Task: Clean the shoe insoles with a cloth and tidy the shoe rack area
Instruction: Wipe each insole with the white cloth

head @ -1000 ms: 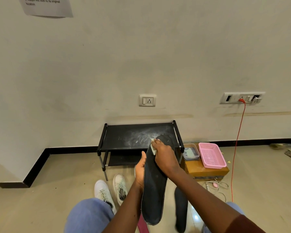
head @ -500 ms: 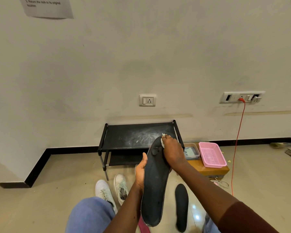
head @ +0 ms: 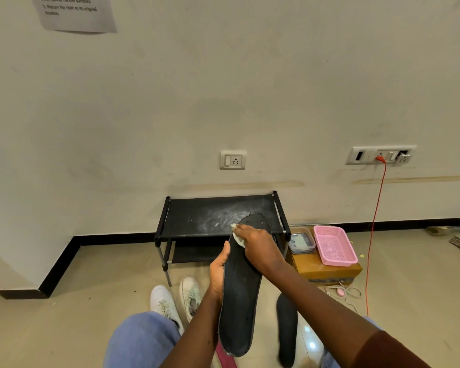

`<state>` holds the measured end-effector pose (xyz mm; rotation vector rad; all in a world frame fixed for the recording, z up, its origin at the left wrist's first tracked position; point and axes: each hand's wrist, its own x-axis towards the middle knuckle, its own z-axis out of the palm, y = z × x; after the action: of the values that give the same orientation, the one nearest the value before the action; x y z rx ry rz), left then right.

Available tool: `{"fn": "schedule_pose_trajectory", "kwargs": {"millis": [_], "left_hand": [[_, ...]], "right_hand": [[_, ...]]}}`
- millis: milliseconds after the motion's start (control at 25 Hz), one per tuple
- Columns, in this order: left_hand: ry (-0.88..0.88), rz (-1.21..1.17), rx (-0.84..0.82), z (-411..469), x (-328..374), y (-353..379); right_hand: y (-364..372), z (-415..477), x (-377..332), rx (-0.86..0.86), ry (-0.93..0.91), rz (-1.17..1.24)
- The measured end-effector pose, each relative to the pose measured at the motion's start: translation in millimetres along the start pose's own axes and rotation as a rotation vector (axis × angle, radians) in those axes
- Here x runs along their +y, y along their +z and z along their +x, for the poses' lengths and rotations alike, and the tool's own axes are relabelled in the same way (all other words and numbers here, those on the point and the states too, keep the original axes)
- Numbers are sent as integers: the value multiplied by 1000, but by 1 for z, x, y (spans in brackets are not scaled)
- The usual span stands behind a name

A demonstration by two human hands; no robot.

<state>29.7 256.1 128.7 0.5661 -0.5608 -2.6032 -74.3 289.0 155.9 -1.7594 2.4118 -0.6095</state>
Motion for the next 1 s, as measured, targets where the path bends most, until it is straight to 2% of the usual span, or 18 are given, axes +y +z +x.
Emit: {"fn": "schedule_pose_trajectory", "kwargs": {"millis": [160, 320, 560, 760, 880, 1000], "left_hand": [[-12, -3, 6, -2, 2, 0], [-16, 10, 21, -8, 3, 4], [-26, -23, -56, -7, 4, 0], [19, 8, -27, -5, 9, 1], [-22, -12, 31, -3, 9, 4], [-54, 11, 11, -6, 7, 9]], "right_hand": [[-11, 8, 10, 8, 113, -146], [-15, 10, 13, 65, 240, -139], [-9, 0, -5, 12, 77, -41], [-5, -6, -5, -34, -60, -78], [-5, -1, 2, -13, -53, -110], [-10, 4, 7, 78, 14, -119]]}}
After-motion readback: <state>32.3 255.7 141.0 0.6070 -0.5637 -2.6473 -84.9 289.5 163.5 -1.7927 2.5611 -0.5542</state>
